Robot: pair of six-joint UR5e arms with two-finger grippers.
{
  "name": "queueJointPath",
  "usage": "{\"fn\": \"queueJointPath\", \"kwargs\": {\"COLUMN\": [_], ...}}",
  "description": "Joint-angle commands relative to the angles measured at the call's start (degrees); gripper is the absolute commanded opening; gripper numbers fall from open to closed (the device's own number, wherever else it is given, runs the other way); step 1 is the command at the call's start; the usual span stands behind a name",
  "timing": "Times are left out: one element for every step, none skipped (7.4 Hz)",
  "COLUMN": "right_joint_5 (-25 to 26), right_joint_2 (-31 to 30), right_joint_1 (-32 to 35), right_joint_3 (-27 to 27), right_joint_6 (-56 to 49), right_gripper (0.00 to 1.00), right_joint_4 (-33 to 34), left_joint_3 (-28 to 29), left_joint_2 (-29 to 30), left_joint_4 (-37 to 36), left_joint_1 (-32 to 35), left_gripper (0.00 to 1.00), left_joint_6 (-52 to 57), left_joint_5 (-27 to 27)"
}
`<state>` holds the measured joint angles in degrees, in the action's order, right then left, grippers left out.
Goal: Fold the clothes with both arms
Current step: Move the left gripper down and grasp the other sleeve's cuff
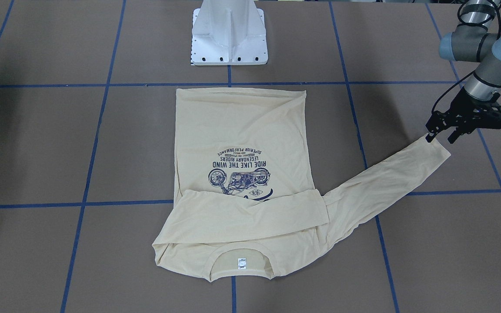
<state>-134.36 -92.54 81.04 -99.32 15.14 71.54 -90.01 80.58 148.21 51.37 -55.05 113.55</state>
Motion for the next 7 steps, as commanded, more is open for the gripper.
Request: {"fn": "queueJointPath", "kwargs": {"right_joint_5": [0.0, -0.1, -0.1, -0.1, -0.1, -0.2, -0.2], "right_joint_2": [0.1, 0.2, 0.2, 0.2, 0.2, 0.2, 0.3], "right_joint_1": [0.0, 0.0, 0.0, 0.0, 0.0, 0.0, 0.0], "right_joint_3": [-0.1, -0.1, -0.3, -0.2, -0.3, -0.3, -0.4], "right_joint_6": [0.1, 0.0, 0.1, 0.1, 0.1, 0.1, 0.1], "right_gripper": [0.99, 0.99, 0.99, 0.99, 0.99, 0.99, 0.99], "right_joint_4": [0.0, -0.1, 0.0, 0.0, 0.0, -0.1, 0.0], "left_joint_3": [0.6, 0.6, 0.6, 0.5, 0.5, 0.5, 0.5], "left_joint_2": [0.0, 0.1, 0.3, 0.3, 0.3, 0.2, 0.2], "left_joint_4": [0.8, 0.8, 0.9, 0.9, 0.8, 0.8, 0.8], "left_joint_1": [-1.4, -2.0, -2.9, -2.9, -2.9, -2.9, -3.0], "left_gripper": [0.79, 0.72, 0.69, 0.59, 0.47, 0.45, 0.45], "left_joint_6": [0.0, 0.2, -0.1, -0.1, 0.0, 0.2, 0.3], "left_joint_5": [0.0, 0.1, 0.2, 0.3, 0.2, 0.1, 0.1]}}
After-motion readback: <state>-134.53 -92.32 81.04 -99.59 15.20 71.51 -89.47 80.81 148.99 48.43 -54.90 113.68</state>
